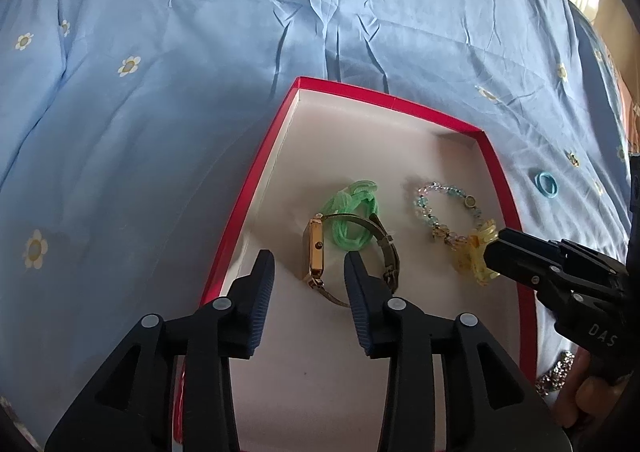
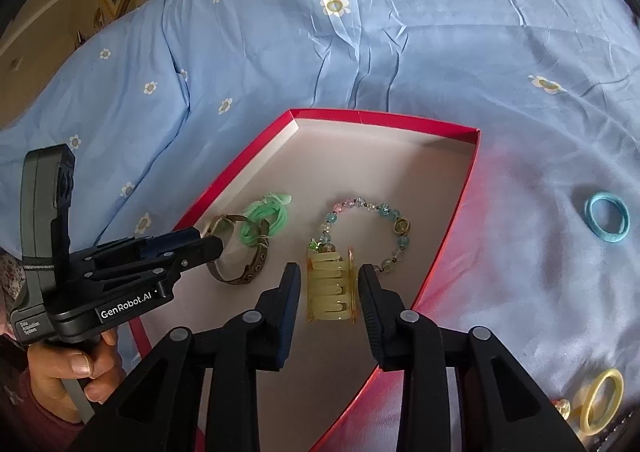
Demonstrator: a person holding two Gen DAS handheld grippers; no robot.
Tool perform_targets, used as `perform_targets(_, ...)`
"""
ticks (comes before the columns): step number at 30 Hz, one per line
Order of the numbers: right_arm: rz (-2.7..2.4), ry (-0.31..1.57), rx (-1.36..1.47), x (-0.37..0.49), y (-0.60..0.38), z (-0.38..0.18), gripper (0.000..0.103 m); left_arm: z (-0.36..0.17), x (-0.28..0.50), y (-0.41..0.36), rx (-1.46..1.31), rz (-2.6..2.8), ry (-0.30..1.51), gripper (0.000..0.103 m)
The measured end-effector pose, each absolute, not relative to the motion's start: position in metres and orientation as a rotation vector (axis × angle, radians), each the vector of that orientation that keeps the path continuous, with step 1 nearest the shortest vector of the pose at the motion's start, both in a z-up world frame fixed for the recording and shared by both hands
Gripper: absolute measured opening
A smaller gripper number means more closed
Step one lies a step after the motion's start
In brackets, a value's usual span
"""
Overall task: Organize jewelry
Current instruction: 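Carry the watch and hair claw into the box lid and release both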
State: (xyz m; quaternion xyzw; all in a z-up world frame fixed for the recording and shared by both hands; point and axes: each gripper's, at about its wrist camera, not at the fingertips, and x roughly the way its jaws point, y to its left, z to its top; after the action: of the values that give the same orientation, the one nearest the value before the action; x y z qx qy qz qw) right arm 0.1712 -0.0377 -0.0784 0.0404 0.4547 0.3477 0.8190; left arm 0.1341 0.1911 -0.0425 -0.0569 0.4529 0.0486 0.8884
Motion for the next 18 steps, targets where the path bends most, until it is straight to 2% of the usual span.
perform_targets(3, 0.742, 0.953, 0.091, 0.167, -0.043, -0.071, 0.035, -0.038, 0.129, 0.189, -0.132, 0.097, 0.933, 0.037)
perform_targets(11, 0.709, 0.914, 0.137, 0.154, -0.071, -0.051, 0.046, -0.030, 0.114, 0.176, -0.155, 0.078, 0.912, 0.043)
perform_targets(18, 0.665, 0.890, 0.188, 0.139, -0.106, -0.040, 0.048, -0.023, 0.096, 0.157, -0.200, 0.038, 0.893, 0.045)
